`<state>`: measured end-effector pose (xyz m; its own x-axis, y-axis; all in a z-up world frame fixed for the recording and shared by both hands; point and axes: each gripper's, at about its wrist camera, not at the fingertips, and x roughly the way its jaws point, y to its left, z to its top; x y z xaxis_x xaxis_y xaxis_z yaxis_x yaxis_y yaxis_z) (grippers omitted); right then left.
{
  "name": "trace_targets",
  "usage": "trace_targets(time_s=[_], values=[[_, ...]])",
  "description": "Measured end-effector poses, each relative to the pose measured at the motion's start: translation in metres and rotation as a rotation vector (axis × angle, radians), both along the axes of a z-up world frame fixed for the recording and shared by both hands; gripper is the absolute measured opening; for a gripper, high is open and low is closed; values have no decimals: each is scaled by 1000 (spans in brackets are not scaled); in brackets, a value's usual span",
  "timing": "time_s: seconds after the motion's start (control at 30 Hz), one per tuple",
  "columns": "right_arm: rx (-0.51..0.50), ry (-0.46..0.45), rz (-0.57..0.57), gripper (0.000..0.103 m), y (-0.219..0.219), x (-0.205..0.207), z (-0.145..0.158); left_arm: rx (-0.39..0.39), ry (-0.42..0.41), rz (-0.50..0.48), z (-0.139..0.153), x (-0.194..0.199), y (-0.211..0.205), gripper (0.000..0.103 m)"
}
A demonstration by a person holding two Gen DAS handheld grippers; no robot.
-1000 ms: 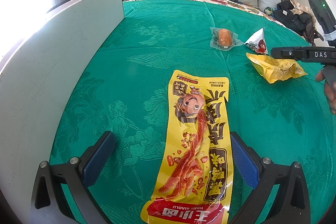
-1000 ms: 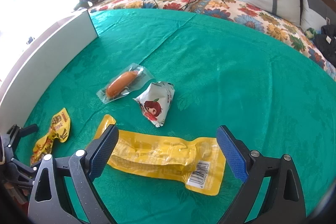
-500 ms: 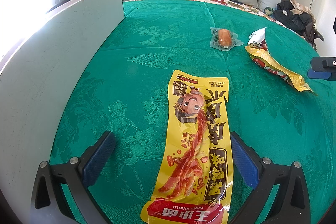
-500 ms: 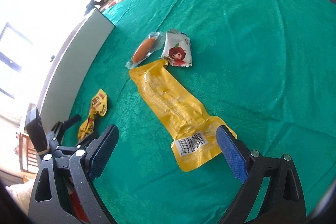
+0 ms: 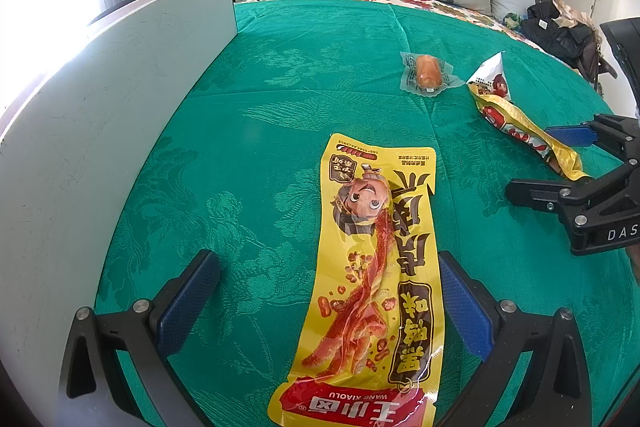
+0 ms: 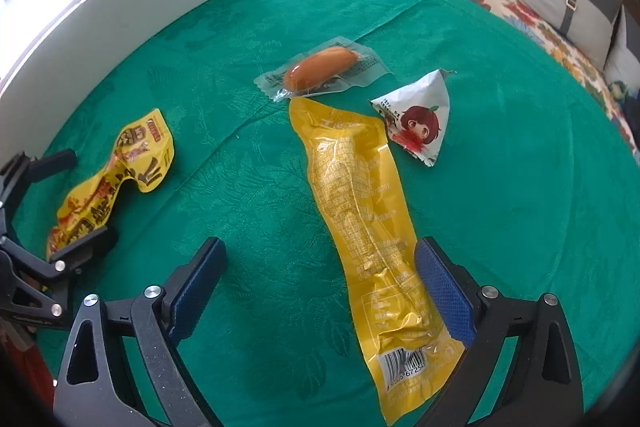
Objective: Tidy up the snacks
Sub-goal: 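Grasp the yellow wrapper bag with the right tool, then lift the yellow wrapper with the right tool while the left tool grasps the strip bag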
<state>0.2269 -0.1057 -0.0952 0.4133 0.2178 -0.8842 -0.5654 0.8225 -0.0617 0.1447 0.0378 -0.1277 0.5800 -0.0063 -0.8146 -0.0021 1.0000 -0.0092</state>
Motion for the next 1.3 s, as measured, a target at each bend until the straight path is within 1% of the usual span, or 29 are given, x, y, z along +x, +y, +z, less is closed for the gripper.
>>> trace_targets(time_s=[0.03, 0.1, 0.17, 0.2, 0.23, 0.33, 0.43, 0.53, 0.63, 0.73, 0.87, 1.0, 1.07, 1.1, 1.2, 1.23, 1.27, 1.3], values=[[5, 6, -17, 94, -2, 0, 1, 0, 0, 0, 0, 0, 0, 103], [-9, 0, -53, 84, -4, -2, 4, 0, 0, 0, 0, 0, 0, 103], [-18, -9, -100, 34, -11, -1, 11, 0, 0, 0, 0, 0, 0, 103], [12, 27, -119, 34, -14, 0, 12, 0, 0, 0, 0, 0, 0, 103], [34, 43, -128, 33, -18, -2, 13, 0, 0, 0, 0, 0, 0, 103], [42, 61, -138, 33, -24, -14, 13, 0, 0, 0, 0, 0, 0, 103], [139, 128, -155, 32, -33, -34, 18, 0, 0, -1, 0, 0, 0, 103], [171, 142, -170, 31, -39, -58, 21, 0, 0, -1, 0, 0, 0, 103], [234, 165, -210, 31, -52, -71, 21, 0, 0, -1, 0, 0, 0, 103], [296, 188, -247, 30, -61, -75, 23, -1, 0, -1, 0, 0, 0, 103], [451, 257, -318, 28, -83, -74, 26, 3, 5, -9, 1, -1, -1, 103], [567, 295, -383, 25, -110, -71, 27, 2, 58, -65, 4, -2, -3, 103], [602, 310, -428, 24, -126, -68, 23, 1, 89, -95, 6, -3, -4, 101], [601, 306, -444, 24, -131, -66, 23, 2, 97, -107, 7, -4, -4, 97], [516, 283, -449, 27, -132, -59, 26, 0, 115, -138, 10, -4, -7, 94], [493, 291, -440, 35, -128, -56, 26, 1, 119, -140, 10, -3, -8, 94], [470, 300, -427, 45, -123, -53, 25, 2, 120, -136, 10, -1, -8, 94], [434, 298, -417, 48, -117, -49, 24, 2, 122, -130, 10, 0, -9, 94]])
